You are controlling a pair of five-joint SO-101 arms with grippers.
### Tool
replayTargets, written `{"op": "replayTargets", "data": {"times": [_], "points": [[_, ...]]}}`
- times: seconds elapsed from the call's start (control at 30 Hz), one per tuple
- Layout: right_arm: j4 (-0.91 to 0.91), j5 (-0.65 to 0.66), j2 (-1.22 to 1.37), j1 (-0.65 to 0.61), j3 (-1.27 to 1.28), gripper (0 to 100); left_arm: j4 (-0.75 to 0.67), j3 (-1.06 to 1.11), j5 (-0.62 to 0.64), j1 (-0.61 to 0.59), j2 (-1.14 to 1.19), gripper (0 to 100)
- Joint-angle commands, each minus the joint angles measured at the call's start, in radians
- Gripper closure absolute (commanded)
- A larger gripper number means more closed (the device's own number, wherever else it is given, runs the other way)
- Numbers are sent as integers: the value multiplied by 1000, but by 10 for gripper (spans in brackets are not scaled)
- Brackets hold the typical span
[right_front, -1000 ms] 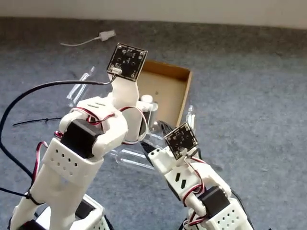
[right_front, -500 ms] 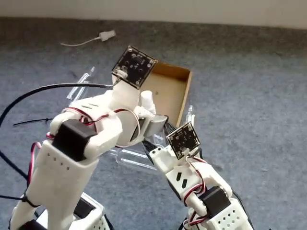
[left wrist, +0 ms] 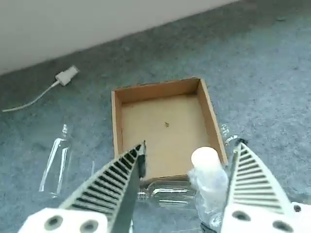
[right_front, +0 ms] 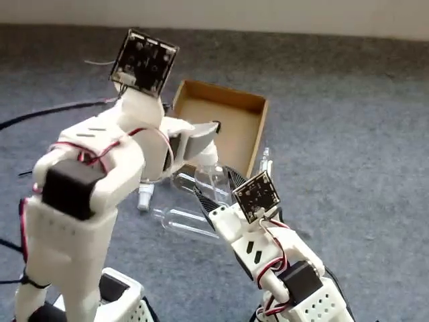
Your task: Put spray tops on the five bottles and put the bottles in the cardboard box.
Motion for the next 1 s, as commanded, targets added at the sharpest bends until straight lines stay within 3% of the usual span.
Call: {"op": "replayTargets", "data": {"times": [0.0, 0.27, 0.53, 0.8, 0.97], "points": [[-21, -5, -8, 12, -16, 995, -52, 54, -9, -31, 24, 734], [-21, -5, -8, 12, -16, 995, -38, 151, -71, -15, 18, 734], [-21, -5, -8, 12, -16, 995, -25, 236, -72, 36, -143, 734], [-21, -5, -8, 12, -12, 995, -29, 117, -71, -67, -170, 734], [-21, -5, -8, 12, -12, 995, -164, 73, -69, -107, -65, 740]]}}
